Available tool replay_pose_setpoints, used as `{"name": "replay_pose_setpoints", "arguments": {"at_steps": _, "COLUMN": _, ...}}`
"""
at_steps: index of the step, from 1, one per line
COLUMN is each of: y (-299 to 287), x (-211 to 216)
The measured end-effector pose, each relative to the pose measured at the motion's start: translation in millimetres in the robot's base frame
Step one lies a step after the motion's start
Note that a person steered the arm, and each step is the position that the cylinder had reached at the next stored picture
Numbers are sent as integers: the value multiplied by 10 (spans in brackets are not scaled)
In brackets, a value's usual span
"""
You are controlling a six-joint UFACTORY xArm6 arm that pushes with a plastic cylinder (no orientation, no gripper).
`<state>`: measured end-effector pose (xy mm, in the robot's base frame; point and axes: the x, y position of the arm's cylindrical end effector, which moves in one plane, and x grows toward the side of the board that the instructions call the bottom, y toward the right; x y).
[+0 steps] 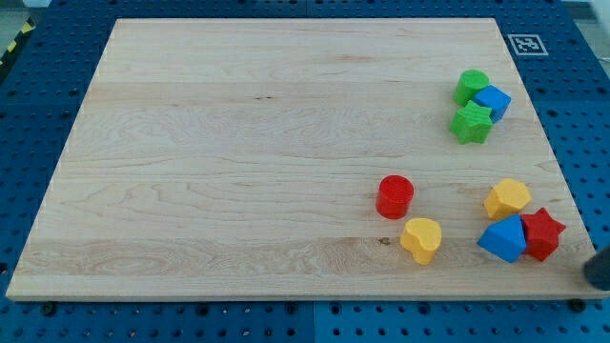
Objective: Slide the blue triangle closer to the yellow hexagon
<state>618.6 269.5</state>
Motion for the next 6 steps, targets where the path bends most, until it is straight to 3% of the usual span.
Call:
{"name": "replay_pose_setpoints", "arguments": {"at_steps": 3, "y": -563, "x": -37}}
{"name": "replay_pose_setpoints", "arguments": {"at_steps": 6, "y": -611, "x": -336}}
